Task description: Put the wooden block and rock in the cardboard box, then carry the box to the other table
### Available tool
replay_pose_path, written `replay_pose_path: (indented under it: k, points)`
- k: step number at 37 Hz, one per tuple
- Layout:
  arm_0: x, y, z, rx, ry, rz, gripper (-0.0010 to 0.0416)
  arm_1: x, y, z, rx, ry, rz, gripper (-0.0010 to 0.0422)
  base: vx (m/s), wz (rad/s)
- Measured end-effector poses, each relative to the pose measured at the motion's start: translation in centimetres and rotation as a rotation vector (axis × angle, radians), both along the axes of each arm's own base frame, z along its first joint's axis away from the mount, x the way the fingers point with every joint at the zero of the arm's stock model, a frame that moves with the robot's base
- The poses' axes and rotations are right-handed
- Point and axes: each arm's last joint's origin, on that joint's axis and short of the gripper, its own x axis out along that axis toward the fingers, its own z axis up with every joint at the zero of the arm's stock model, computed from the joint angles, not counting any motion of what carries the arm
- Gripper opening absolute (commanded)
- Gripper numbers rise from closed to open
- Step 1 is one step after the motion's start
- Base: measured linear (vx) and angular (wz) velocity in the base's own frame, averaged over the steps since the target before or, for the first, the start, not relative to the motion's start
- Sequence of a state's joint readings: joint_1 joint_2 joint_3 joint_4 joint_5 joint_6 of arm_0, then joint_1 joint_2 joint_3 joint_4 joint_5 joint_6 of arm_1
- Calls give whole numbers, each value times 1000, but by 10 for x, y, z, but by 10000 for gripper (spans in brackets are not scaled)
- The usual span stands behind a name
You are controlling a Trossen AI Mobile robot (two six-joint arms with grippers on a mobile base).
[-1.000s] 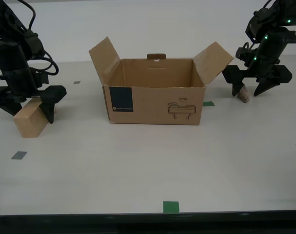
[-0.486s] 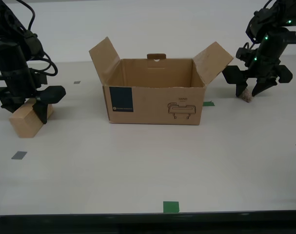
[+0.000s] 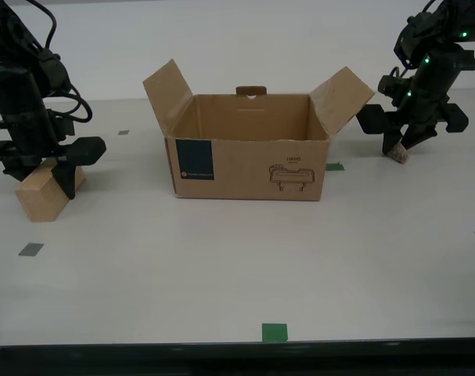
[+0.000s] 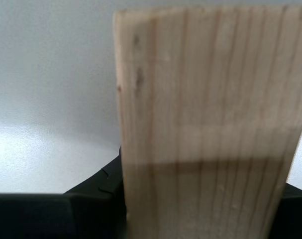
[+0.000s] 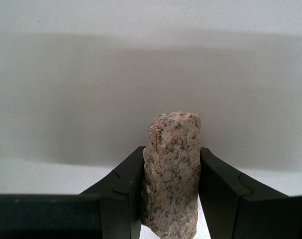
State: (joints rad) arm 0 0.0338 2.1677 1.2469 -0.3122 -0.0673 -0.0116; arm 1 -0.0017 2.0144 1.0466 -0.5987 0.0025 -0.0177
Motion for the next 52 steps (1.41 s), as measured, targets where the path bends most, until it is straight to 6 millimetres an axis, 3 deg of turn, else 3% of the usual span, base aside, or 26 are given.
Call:
replay_pose_path:
  k: [10, 17, 30, 44, 52]
  points:
    - [0, 0, 2, 2, 0, -4, -1, 0, 0, 1, 0, 1, 5, -2, 0, 0]
    - [-1, 0, 16, 6, -18, -6, -1, -1, 0, 14, -4, -20, 6, -2, 0, 0]
    - [-12, -1, 67, 4, -66, -14, -1, -8, 0, 76, -7, -195, 6, -1, 0, 0]
    - [-39, -2, 155, 16, -250, -37, -1, -28, 0, 155, -17, -377, 3, -1, 0, 0]
    - [-64, -3, 198, 22, -338, -38, -1, -25, -3, 205, -81, -448, -58, -1, 0, 0]
